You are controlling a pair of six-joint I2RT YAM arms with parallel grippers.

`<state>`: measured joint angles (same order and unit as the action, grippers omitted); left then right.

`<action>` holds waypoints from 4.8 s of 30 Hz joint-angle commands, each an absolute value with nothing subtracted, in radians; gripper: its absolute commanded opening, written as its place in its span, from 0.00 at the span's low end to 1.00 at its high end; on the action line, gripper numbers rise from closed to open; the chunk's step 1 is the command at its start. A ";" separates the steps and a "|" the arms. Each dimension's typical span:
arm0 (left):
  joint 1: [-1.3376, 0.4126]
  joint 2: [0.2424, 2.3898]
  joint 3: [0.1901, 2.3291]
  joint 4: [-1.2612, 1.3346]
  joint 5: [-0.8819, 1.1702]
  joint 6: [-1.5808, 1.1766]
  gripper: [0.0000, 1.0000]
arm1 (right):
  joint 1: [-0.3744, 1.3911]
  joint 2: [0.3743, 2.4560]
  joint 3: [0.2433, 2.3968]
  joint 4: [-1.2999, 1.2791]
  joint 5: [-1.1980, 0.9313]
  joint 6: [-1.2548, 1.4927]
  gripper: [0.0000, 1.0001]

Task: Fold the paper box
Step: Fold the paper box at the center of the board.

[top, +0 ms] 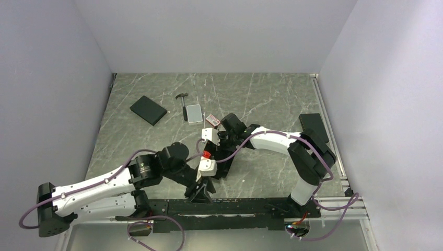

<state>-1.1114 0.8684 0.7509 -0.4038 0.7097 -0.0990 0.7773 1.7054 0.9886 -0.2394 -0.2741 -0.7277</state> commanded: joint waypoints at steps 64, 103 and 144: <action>-1.337 1.654 0.852 0.085 -0.645 -0.347 0.59 | 0.761 1.728 1.060 -0.322 -0.339 -0.635 0.00; -0.347 1.210 0.462 0.083 0.248 -0.738 0.89 | 0.253 1.470 0.693 -0.019 -0.847 0.167 0.79; -0.243 1.128 0.361 0.876 0.704 -0.572 0.97 | 0.218 1.480 1.083 -0.629 -0.969 -0.644 0.00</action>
